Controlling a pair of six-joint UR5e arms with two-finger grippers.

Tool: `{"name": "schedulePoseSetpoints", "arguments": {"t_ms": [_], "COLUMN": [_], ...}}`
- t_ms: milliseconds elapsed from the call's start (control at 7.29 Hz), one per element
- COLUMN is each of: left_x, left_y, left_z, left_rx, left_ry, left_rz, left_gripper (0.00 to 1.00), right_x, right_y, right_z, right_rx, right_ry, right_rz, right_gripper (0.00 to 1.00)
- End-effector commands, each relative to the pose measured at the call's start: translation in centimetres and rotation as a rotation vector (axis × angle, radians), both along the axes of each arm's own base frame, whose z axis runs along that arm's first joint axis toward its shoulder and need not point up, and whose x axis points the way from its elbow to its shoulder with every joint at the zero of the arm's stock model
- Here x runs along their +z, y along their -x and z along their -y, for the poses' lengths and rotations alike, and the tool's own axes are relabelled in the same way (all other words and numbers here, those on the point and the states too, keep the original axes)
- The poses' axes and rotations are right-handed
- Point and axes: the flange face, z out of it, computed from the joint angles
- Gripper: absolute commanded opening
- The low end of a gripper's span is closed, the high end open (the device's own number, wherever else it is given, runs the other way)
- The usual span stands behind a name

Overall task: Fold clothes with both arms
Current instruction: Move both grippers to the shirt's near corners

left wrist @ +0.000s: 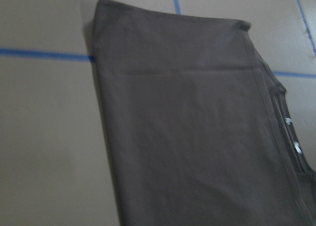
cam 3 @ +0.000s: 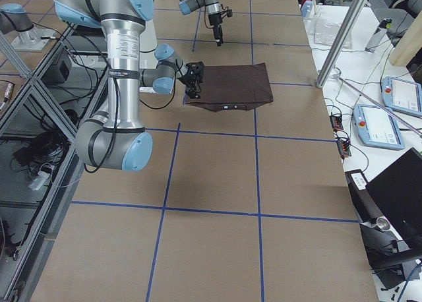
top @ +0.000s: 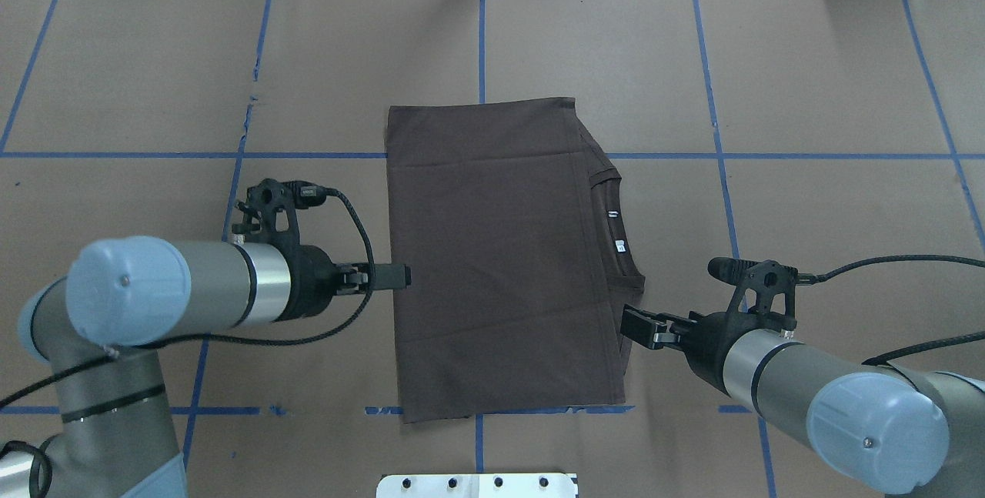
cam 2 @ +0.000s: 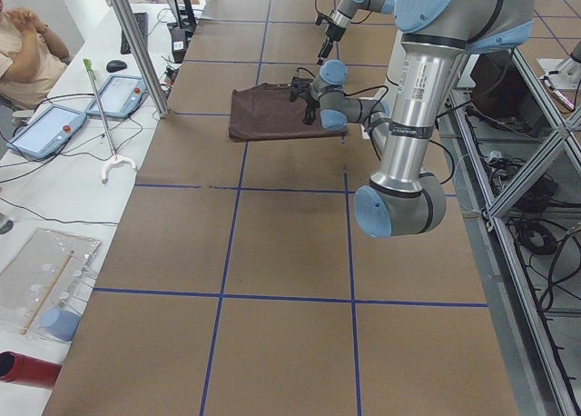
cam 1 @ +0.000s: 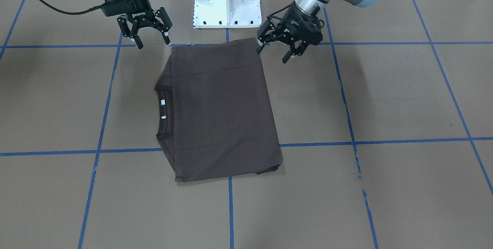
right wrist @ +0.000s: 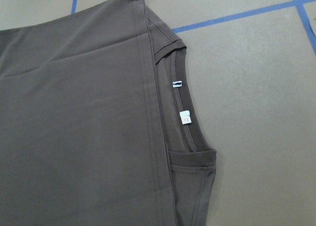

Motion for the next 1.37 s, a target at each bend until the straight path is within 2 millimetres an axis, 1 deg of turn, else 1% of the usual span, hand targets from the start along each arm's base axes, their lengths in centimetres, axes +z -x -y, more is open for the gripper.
{"name": "schedulePoseSetpoints", "arguments": {"t_ms": [0, 137, 275, 412, 1235], "left_x": [0.0, 0.5, 1.8, 3.1, 4.4], "left_y": [-3.0, -5.2, -7.5, -9.6, -10.4], "left_z": [-5.0, -8.9, -10.9, -12.9, -13.0], "left_rx": [-0.052, -0.038, -0.099, -0.087, -0.087], "left_ry": [0.256, 0.394, 0.435, 0.434, 0.417], "left_rz": [-0.047, -0.061, -0.052, -0.018, 0.018], "left_gripper": [0.79, 0.62, 0.57, 0.57, 0.58], "right_x": [-0.1, -0.2, -0.2, -0.2, 0.2], "right_y": [-0.3, -0.3, -0.4, -0.4, -0.3], "right_z": [0.4, 0.5, 0.6, 0.6, 0.6], "right_rx": [-0.003, -0.001, 0.000, 0.000, 0.002], "right_ry": [0.010, 0.009, 0.008, 0.008, 0.010], "right_rz": [0.009, 0.019, 0.019, 0.019, 0.013], "right_gripper": [1.00, 1.00, 1.00, 1.00, 1.00]}}
